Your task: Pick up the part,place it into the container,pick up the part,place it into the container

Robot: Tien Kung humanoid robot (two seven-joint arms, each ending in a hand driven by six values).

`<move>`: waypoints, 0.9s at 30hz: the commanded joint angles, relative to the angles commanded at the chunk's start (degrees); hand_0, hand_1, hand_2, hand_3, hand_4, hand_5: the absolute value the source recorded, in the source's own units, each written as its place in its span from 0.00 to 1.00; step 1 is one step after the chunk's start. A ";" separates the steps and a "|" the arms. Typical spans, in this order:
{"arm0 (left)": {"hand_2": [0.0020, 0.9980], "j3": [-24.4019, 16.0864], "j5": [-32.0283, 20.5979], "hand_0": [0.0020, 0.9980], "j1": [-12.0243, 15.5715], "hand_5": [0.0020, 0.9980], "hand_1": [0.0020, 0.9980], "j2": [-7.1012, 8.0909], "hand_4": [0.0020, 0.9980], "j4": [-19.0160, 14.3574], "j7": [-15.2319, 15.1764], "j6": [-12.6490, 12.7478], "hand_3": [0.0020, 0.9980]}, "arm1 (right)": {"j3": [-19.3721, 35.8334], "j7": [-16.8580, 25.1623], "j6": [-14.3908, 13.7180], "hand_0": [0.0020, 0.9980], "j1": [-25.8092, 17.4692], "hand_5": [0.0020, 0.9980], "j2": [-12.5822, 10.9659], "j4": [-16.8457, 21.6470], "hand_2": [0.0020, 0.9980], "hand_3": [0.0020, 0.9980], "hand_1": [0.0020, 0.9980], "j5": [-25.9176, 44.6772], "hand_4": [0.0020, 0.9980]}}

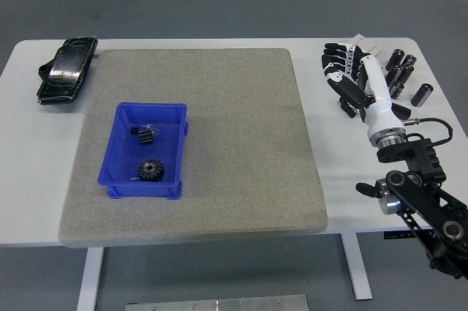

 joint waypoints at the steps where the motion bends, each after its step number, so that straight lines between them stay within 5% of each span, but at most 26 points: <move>1: 0.60 0.10 -0.16 0.68 -0.02 0.25 0.64 -0.07 0.64 0.02 -0.07 0.01 0.58 | 0.08 0.12 0.10 0.74 -0.10 0.39 0.06 0.04 0.71 0.67 0.71 0.25 0.66; 27: 0.61 1.33 -2.72 0.68 -0.23 0.25 0.64 -0.72 0.64 0.34 -1.08 0.35 0.58 | 5.36 -0.52 3.19 0.74 -3.73 0.42 0.75 1.26 0.72 0.69 0.71 -0.48 0.69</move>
